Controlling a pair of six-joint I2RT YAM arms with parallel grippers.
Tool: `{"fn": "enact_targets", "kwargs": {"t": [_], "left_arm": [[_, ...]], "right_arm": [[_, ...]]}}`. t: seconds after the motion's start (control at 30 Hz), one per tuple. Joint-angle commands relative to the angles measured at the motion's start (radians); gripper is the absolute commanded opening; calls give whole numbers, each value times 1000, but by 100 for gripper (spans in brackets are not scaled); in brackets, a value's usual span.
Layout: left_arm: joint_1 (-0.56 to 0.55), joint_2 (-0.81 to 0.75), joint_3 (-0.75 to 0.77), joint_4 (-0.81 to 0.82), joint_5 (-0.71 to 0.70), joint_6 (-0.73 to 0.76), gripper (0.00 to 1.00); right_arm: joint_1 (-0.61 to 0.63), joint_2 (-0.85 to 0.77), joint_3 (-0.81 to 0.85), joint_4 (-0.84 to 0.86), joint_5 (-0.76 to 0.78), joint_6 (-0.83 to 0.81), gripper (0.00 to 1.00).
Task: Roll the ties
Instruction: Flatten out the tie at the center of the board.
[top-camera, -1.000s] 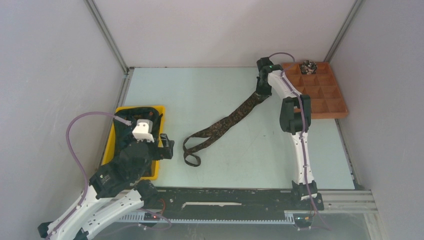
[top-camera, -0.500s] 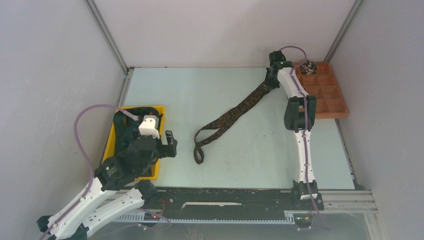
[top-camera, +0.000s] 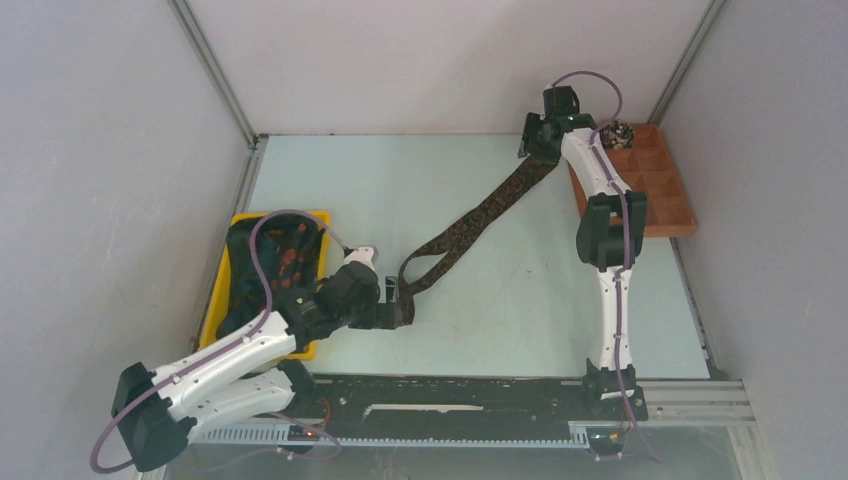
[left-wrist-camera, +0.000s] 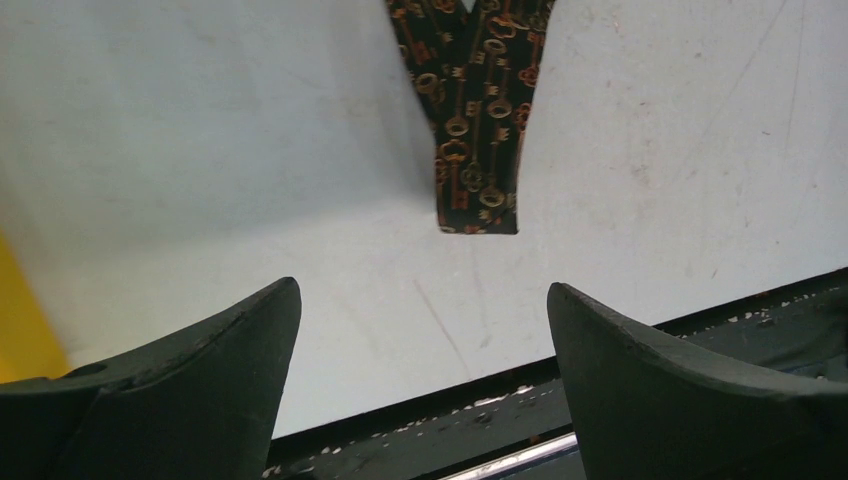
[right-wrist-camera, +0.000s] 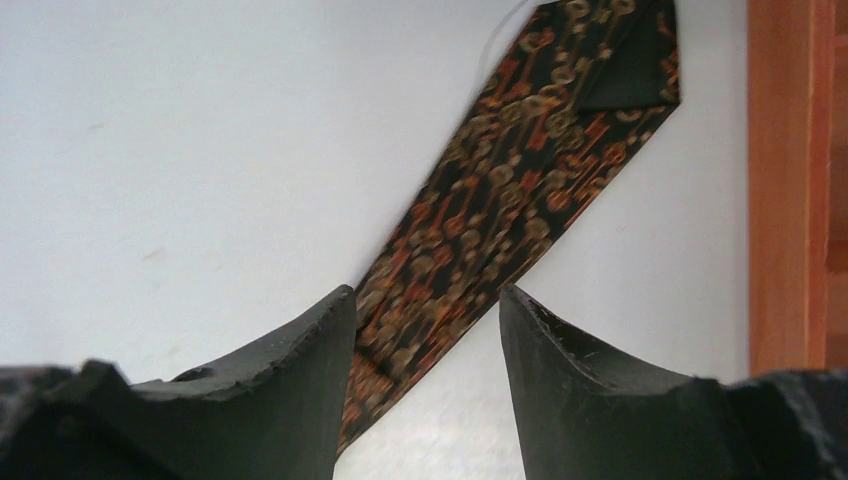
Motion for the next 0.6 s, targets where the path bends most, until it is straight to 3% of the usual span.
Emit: {"fn": "enact_targets", "kwargs": {"t": [0.0,0.33,0.43,0.57], "left_arm": [[0,90,-22,214,122,-39,100],[4,376,26,334,116,21,96],[8,429,49,345,114,47,85],[10,467,75,344,116,72,59]], "right_arm": [[19,-268,-175,59,-130,63,58],[127,-597,-726,216,-155,74,58],[157,-657,-816,221,-152,67,57],[184,-718,-916,239,-157,68,57]]}}
